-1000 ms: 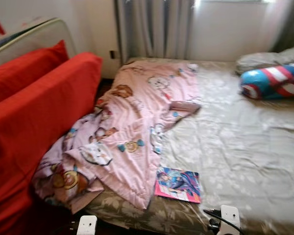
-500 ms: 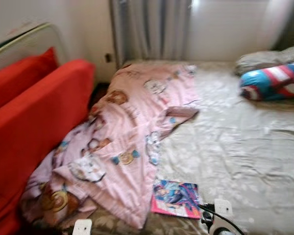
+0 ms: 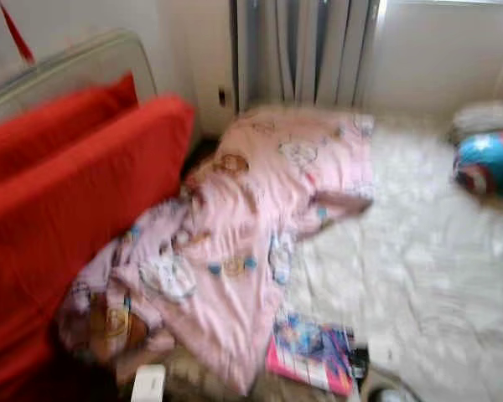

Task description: Clean up the room

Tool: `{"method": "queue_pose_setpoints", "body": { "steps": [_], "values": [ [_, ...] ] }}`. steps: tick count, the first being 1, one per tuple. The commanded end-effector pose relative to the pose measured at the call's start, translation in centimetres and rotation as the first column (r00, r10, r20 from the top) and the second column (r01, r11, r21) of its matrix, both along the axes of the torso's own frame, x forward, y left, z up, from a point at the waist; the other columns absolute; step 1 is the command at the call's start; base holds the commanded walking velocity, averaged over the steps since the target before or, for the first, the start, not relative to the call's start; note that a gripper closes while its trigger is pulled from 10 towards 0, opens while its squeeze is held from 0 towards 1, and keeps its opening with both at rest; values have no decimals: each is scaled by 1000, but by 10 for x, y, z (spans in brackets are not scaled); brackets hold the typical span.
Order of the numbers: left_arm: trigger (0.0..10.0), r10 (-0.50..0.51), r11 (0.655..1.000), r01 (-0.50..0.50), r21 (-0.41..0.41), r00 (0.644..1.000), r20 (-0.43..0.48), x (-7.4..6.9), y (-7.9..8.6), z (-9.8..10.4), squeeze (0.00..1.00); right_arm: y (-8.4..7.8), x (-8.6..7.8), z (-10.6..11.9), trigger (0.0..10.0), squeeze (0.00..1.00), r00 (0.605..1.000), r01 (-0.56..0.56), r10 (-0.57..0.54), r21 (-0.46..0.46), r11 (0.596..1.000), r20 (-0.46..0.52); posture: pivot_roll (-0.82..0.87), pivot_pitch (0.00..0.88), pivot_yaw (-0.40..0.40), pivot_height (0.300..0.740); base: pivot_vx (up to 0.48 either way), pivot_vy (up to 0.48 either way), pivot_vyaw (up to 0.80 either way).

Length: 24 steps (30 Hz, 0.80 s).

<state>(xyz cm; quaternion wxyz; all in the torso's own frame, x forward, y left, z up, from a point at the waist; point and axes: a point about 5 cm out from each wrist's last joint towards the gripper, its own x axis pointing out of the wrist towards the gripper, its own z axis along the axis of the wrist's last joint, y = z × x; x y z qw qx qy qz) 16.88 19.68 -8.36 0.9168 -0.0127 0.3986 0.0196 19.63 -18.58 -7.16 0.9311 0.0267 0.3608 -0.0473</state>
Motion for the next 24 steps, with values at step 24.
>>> {"method": "queue_pose_setpoints", "body": {
  "steps": [24],
  "values": [
    [10000,-105,994,81,68,704,702,101,2,123,0,19,40,42,10000,0,926,-76,45,67,995,375,-15,0,4,740,0,0,0]
  ]
}}
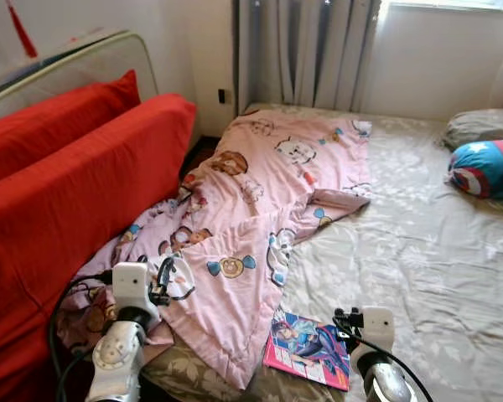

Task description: Clean up the room

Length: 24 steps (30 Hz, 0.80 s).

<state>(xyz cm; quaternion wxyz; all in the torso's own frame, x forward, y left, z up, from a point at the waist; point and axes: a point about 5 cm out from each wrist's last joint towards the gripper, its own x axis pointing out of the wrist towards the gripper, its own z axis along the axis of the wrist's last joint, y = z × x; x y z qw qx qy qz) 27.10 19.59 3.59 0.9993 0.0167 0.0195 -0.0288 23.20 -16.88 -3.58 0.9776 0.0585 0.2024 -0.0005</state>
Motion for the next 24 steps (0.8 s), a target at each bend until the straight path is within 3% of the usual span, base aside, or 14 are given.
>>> {"method": "queue_pose_setpoints", "body": {
  "steps": [1,8,15,20,24],
  "values": [
    [10000,4,1000,-4,-3,1000,3,-2,3,4,0,2,4,6,10000,0,999,0,0,6,1000,53,-15,0,4,740,0,0,0],
    [10000,-44,999,44,-11,999,-2,-21,-6,8,0,-3,2,16,10000,0,991,24,-19,-32,999,132,-17,0,-1,740,0,0,0],
    [10000,-56,998,56,-17,998,-18,-23,-10,7,0,-1,9,27,10000,0,981,7,18,-127,992,191,-19,0,-2,740,0,0,0],
    [10000,-56,998,55,-22,998,-29,-23,-10,12,0,0,15,39,10000,0,971,23,7,-119,993,240,-21,0,-7,710,0,0,0],
    [10000,-51,998,50,-24,998,-28,-22,-10,14,0,-1,16,41,10000,0,967,18,15,-127,992,254,-15,0,-11,710,0,0,0]
  ]
}}
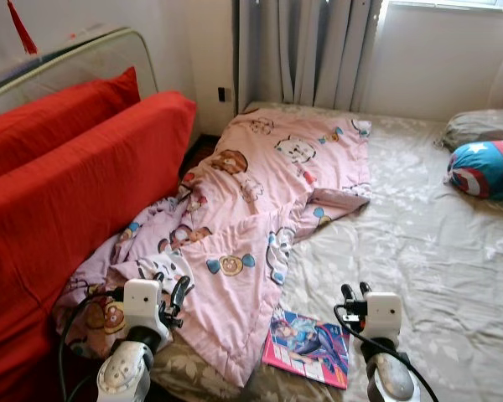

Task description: Clean up the room

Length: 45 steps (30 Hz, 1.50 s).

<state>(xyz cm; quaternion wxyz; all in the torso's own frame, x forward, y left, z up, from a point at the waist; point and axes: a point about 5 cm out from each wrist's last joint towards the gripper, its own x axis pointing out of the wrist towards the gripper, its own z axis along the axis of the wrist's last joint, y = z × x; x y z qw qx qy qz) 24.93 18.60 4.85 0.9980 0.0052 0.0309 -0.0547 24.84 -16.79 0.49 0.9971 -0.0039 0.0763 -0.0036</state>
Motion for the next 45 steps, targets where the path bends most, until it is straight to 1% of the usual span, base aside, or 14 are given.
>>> {"method": "queue_pose_setpoints", "body": {
  "steps": [1,6,7,9,15,23,25,30,33,35,45],
  "values": [
    [10000,2,1000,-2,0,1000,-5,0,0,2,0,-2,-1,1,10000,0,1000,7,-7,-4,1000,1,-13,0,-10,710,0,0,0],
    [10000,-2,1000,2,-5,1000,-8,0,-3,5,0,0,-3,0,10000,0,1000,-1,1,2,1000,-23,-15,0,-11,710,0,0,0],
    [10000,-1,1000,1,-7,1000,-9,0,-3,5,0,1,-3,-2,10000,0,999,4,-3,7,1000,-41,-16,0,-8,710,0,0,0],
    [10000,-1,1000,1,-8,1000,-9,0,-4,5,0,2,-4,-1,10000,0,999,5,-5,11,1000,-39,-16,0,-8,700,0,0,0],
    [10000,11,1000,-11,-6,1000,-6,1,-2,8,0,4,-3,3,10000,0,1000,-15,15,17,1000,-7,-15,2,-10,700,0,0,0],
    [10000,14,1000,-14,-7,1000,-2,1,-1,10,0,5,-2,4,10000,0,1000,-21,22,14,1000,-11,-12,6,-11,700,0,0,0],
    [10000,16,1000,-16,-7,1000,-1,0,-1,11,0,6,-1,3,10000,0,999,-17,18,12,1000,-32,-11,7,-11,700,0,0,0],
    [10000,19,1000,-19,-8,1000,-2,1,-1,12,0,7,-1,1,10000,0,999,-16,17,13,1000,-49,-9,11,-12,681,0,0,0],
    [10000,20,1000,-20,-9,1000,-3,1,-1,12,0,7,-1,1,10000,0,999,-22,23,13,1000,-40,-10,13,-12,656,0,0,0],
    [10000,20,1000,-20,-9,1000,-3,1,-1,13,0,7,-1,3,10000,0,999,-22,22,20,1000,-24,-10,16,-11,656,0,0,0],
    [10000,19,1000,-19,-11,1000,-6,2,-2,12,0,9,-1,3,10000,0,999,-32,32,30,999,-24,-8,21,-10,656,0,0,0]
  ]
}}
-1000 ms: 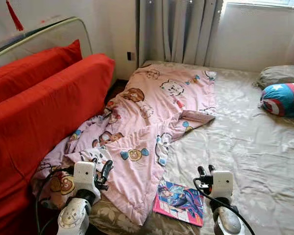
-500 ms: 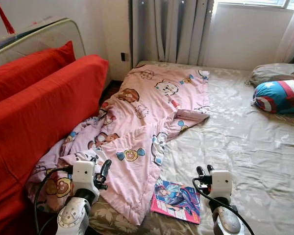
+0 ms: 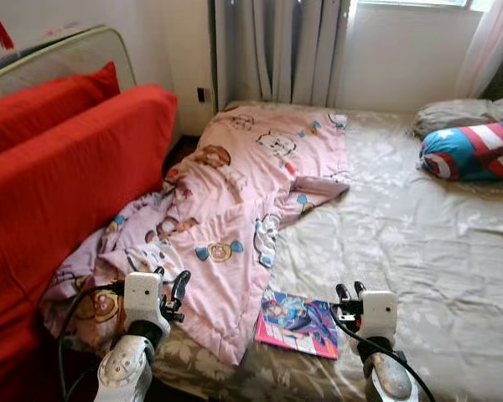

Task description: Clean up the room

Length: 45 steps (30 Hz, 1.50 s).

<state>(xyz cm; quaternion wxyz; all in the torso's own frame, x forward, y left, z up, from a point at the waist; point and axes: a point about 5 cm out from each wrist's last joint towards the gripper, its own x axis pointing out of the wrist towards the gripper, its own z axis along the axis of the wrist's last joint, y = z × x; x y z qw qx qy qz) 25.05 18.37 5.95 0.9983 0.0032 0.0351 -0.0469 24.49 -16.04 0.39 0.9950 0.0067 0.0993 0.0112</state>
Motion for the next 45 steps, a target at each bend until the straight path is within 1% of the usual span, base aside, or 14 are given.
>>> {"method": "queue_pose_setpoints", "body": {
  "steps": [1,24,26,29,31,32,35,38,42,45],
  "values": [
    [10000,3,1000,-3,-8,1000,1,0,0,1,0,3,2,4,10000,0,1000,-8,8,6,1000,18,-8,20,-10,656,0,0,0],
    [10000,-11,1000,11,-14,1000,-5,1,-4,2,0,6,1,0,10000,0,1000,-27,27,12,1000,-10,-2,24,-7,656,0,0,0],
    [10000,-10,1000,10,-15,1000,-6,1,-4,2,0,7,1,-2,10000,0,999,-29,29,12,1000,-22,-2,25,-6,656,0,0,0],
    [10000,-7,1000,7,-14,1000,-8,1,-3,2,0,7,1,-4,10000,0,998,-32,33,8,999,-49,-2,25,-6,642,0,0,0],
    [10000,-6,1000,6,-12,1000,-10,1,-3,2,0,7,1,-4,10000,0,998,-32,33,11,999,-46,-3,26,-5,632,0,0,0],
    [10000,-7,1000,6,-12,1000,-9,1,-3,2,0,7,1,-3,10000,0,999,-32,32,19,999,-24,-4,26,-4,632,0,0,0],
    [10000,-8,1000,8,-13,1000,-6,2,-3,3,0,6,1,-2,10000,0,999,-31,32,22,999,-16,-4,26,-4,632,0,0,0],
    [10000,3,1000,-4,-30,1000,-8,2,-3,3,0,6,1,-2,10000,0,999,-30,30,20,999,-16,-7,25,-3,632,0,0,0],
    [10000,4,1000,-5,-26,1000,-10,3,-1,3,0,6,1,-1,10000,0,999,-28,28,21,999,-16,-4,25,-4,632,0,0,0],
    [10000,6,999,-7,-37,1000,-27,2,0,0,0,6,2,-1,10000,0,999,-30,30,23,999,-11,-5,24,-3,632,0,0,0]
  ]
}}
